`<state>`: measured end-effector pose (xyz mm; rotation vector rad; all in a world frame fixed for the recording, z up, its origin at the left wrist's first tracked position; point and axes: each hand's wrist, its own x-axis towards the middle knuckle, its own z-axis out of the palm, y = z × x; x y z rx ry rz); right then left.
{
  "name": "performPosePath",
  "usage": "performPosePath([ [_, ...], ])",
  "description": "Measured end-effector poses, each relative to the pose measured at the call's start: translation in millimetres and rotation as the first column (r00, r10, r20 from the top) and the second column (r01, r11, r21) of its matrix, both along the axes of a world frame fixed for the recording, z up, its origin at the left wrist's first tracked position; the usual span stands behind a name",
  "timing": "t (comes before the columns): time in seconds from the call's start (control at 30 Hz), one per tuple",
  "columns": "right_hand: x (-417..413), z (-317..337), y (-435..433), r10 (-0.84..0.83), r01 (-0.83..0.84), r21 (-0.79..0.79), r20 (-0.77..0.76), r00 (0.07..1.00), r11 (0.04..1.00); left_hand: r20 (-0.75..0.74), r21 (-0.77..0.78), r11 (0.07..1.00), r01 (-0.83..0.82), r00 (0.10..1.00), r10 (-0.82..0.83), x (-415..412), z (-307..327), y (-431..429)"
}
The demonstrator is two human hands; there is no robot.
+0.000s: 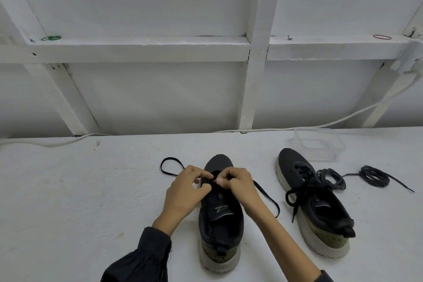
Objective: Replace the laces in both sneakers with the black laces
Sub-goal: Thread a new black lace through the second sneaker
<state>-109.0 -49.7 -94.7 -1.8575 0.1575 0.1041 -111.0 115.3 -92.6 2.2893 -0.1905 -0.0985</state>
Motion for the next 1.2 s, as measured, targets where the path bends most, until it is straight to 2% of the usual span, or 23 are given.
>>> performPosePath([
  [0.07, 2.0, 6.7, -9.1, -0.059, 0.064, 0.171, -0.034, 0.998, 0.983, 0.011, -0.031, 0.999, -0.027, 1.0, 0.027, -0.9, -3.3, 2.2],
  [0.13, 2.7, 12.7, -19.3, -0.021, 0.032, 0.268, -0.044, 0.999, 0.963, 0.034, -0.04, 0.999, 0.004, 0.999, -0.002, 0.4, -6.6, 1.7],
  [0.2, 2.6, 15.8, -25.0, 0.049, -0.036, 0.294, -0.036, 0.998, 0.955, 0.08, -0.013, 0.998, 0.054, 0.995, -0.053, 1.8, -7.5, -3.2],
  [0.27, 2.1, 17.6, -26.0, 0.1, -0.092, 0.287, -0.015, 0.995, 0.954, 0.124, -0.047, 0.994, 0.096, 0.988, -0.089, 2.8, -5.3, -11.1],
  [0.37, 1.2, 23.1, -26.0, 0.168, -0.168, 0.289, 0.026, 0.985, 0.942, 0.154, -0.184, 0.978, 0.095, 0.986, -0.066, 4.5, -3.1, -19.5],
  [0.43, 1.3, 23.9, -28.1, 0.19, -0.194, 0.31, 0.044, 0.981, 0.931, 0.09, -0.329, 0.944, 0.019, 0.996, 0.011, 6.5, -3.8, -19.6],
  [0.53, 2.5, 25.1, -29.0, 0.175, -0.184, 0.276, 0.058, 0.983, 0.943, 0.029, -0.43, 0.902, -0.048, 0.997, 0.067, 7.5, -5.5, -17.1],
  [0.73, 7.8, 29.6, -19.0, 0.185, -0.197, 0.086, 0.13, 0.974, 0.977, 0.102, -0.395, 0.918, -0.003, 0.994, 0.048, 8.6, -7.9, -19.8],
  [0.9, 2.4, 32.3, -17.7, 0.2, -0.222, 0.121, 0.169, 0.965, 0.968, 0.169, -0.35, 0.935, 0.065, 0.986, -0.005, 9.4, -7.5, -17.7],
  [1.0, 0.3, 33.3, -14.7, 0.181, -0.207, 0.139, 0.176, 0.968, 0.968, 0.161, -0.34, 0.935, 0.1, 0.986, -0.047, 9.1, -5.9, -17.0],
  [1.07, 0.1, 34.1, -12.7, 0.146, -0.172, 0.132, 0.182, 0.972, 0.976, 0.095, -0.439, 0.89, 0.123, 0.991, -0.09, 7.0, -2.6, -18.7],
  [1.13, 0.3, 35.2, -11.1, 0.107, -0.128, 0.091, 0.201, 0.974, 0.988, 0.016, -0.588, 0.801, 0.113, 0.992, -0.128, 4.5, 2.0, -21.8],
  [1.2, 1.2, 35.8, -10.5, 0.091, -0.104, 0.049, 0.221, 0.971, 0.993, -0.013, -0.642, 0.762, 0.081, 0.993, -0.117, 3.7, 1.1, -26.2],
])
